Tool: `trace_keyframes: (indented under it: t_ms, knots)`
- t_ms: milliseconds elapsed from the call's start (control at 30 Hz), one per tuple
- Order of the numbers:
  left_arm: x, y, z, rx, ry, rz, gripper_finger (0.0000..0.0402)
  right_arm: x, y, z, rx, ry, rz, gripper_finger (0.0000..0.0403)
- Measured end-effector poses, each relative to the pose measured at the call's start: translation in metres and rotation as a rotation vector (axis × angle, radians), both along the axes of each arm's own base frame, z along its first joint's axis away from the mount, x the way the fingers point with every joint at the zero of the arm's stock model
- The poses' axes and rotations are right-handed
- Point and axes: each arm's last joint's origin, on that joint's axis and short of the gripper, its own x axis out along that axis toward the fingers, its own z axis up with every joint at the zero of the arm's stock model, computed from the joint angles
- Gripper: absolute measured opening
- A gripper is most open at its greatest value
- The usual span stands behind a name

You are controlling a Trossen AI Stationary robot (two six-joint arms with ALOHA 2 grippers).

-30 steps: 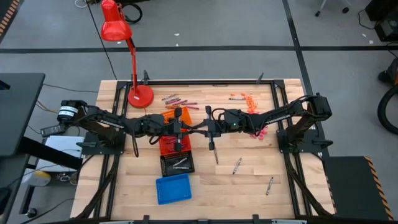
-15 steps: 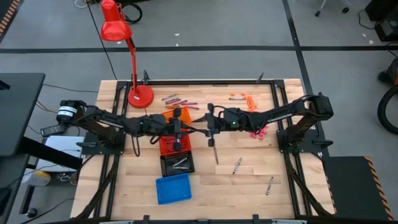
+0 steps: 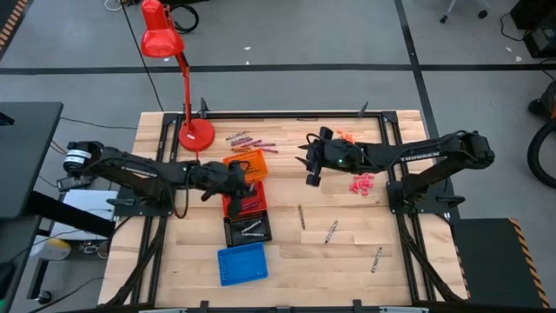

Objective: Sort crayons
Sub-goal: Put the black crayon into the black basket

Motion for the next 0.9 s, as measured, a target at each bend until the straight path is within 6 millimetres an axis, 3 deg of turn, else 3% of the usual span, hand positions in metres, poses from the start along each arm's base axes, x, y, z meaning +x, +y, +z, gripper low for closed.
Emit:
trace_keyframes:
  t_ms: [167, 400, 667, 900]
  knots:
    - [-0.001, -0.019, -0.016, -0.184, 0.135, -0.019, 0.0047, -0.008, -0.009, -0.009, 0.057, 0.087, -0.088, 0.0163]
    - [-0.006, -0.052, -0.022, -0.277, 0.198, -0.073, 0.0047, -0.010, -0.011, -0.013, 0.097, 0.106, -0.116, 0.0162]
    - [0.001, -0.061, -0.042, -0.314, 0.269, 0.016, 0.0048, -0.009, -0.007, -0.010, 0.133, 0.080, -0.083, 0.0162]
    - [0.018, -0.072, -0.064, -0.338, 0.412, -0.042, 0.0048, -0.016, -0.004, -0.003, 0.154, 0.055, -0.081, 0.0162]
